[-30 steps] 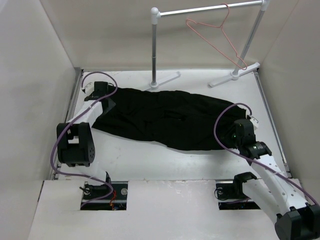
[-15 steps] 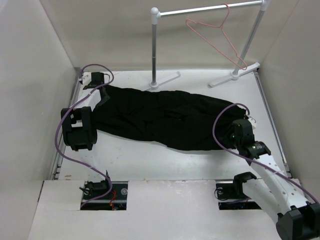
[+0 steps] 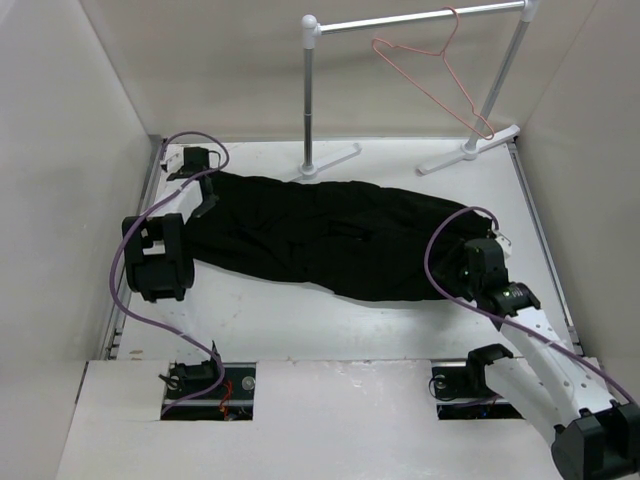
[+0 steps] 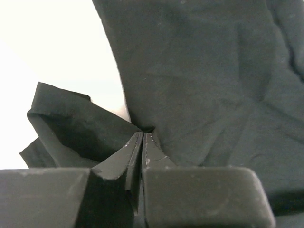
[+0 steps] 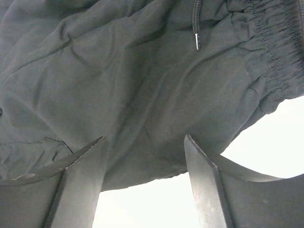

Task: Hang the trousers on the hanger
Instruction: Flatten out the trousers at the center of the board.

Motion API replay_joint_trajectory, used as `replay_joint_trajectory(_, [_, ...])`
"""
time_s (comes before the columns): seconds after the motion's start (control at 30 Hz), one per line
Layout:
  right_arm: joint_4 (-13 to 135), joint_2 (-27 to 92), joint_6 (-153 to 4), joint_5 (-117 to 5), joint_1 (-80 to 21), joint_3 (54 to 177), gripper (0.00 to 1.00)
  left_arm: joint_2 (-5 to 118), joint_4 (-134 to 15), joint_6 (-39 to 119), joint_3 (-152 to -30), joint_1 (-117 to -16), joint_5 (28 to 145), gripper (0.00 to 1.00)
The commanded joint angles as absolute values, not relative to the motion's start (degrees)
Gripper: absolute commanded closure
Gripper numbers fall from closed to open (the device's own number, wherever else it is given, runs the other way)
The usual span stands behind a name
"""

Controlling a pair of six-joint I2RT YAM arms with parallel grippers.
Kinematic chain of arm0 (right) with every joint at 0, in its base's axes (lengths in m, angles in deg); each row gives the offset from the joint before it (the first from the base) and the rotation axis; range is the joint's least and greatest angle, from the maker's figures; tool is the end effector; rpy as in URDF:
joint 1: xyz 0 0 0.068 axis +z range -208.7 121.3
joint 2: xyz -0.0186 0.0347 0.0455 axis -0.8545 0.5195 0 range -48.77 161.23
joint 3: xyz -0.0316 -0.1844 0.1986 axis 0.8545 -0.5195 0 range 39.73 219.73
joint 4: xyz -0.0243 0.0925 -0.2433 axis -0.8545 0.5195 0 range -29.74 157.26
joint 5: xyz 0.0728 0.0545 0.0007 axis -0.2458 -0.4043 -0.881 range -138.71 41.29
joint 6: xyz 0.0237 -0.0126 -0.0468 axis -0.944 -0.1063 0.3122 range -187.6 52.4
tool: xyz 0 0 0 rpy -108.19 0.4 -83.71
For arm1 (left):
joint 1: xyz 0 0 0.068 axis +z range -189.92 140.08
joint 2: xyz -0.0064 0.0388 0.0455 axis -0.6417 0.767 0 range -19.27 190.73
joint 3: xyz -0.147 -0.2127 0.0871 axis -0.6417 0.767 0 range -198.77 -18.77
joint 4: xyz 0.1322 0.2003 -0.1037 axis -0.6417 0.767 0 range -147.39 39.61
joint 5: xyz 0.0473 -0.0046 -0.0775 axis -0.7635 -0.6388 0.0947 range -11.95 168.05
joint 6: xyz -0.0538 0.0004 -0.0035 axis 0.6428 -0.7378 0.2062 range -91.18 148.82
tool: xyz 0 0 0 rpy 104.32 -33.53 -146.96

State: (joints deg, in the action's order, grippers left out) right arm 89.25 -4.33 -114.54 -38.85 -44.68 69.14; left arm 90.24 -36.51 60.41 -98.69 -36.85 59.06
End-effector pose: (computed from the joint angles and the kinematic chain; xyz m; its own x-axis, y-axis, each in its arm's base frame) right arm 0.1588 0.0334 0.2170 -0.5474 0.6052 -0.5779 0.4113 0.7960 0.4441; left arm 0.4181 0.0340 0.2106 -0.5212 -0.5241 -0.6736 -0.6227 0.7732 -0.1197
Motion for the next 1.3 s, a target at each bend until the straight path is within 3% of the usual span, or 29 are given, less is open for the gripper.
replay_joint_trajectory(0.0, [86.37, -4.83, -114.54, -39.13, -46.08, 69.87, 0.28, 83.85, -35.67, 60.89, -95.51, -35.65, 57.92, 1.00])
replay_joint_trajectory(0.1, [86.01, -2.90, -114.80, -38.43, -46.96, 71.71, 0.26, 75.86, -35.95, 62.82, -93.13, -34.86, 56.95, 1.00])
replay_joint_trajectory(0.2, [86.89, -2.19, -114.89, -35.98, -48.11, 73.56, 0.32, 65.67, -35.24, 64.76, -91.55, -33.55, 55.64, 1.00])
replay_joint_trajectory(0.37, [87.94, -3.33, -114.98, -34.39, -50.30, 74.45, 0.66, 50.36, -30.94, 67.93, -90.58, -31.52, 53.61, 1.00])
replay_joint_trajectory(0.43, [88.38, -4.29, -115.32, -34.48, -50.83, 73.92, 0.69, 45.88, -28.49, 68.45, -90.32, -30.56, 53.52, 1.00])
replay_joint_trajectory(0.5, [88.82, -5.70, -115.59, -33.95, -51.01, 73.04, 0.66, 42.09, -26.11, 68.81, -90.23, -29.33, 53.96, 1.00])
replay_joint_trajectory(0.63, [90.05, -6.32, -115.94, -32.54, -53.02, 71.72, 0.40, 35.94, -22.33, 68.72, -86.90, -28.19, 53.62, 0.99])
replay_joint_trajectory(0.77, [90.23, -5.27, -116.12, -35.26, -58.03, 71.11, 0.27, 30.92, -27.06, 68.89, -73.39, -20.56, 54.31, 0.98])
replay_joint_trajectory(0.93, [91.28, -5.44, -116.03, -34.48, -58.92, 70.58, 0.26, 34.68, -30.22, 72.59, -64.56, -16.50, 55.28, 0.99])
replay_joint_trajectory(1.17, [93.57, -5.36, -116.38, -33.86, -58.22, 69.44, 0.22, 51.72, -35.85, 70.31, -83.08, -18.34, 56.16, 0.99])
replay_joint_trajectory(1.27, [93.66, -1.76, -116.47, -34.21, -58.22, 69.79, 0.27, 59.19, -37.96, 69.42, -89.42, -18.95, 57.39, 0.99])
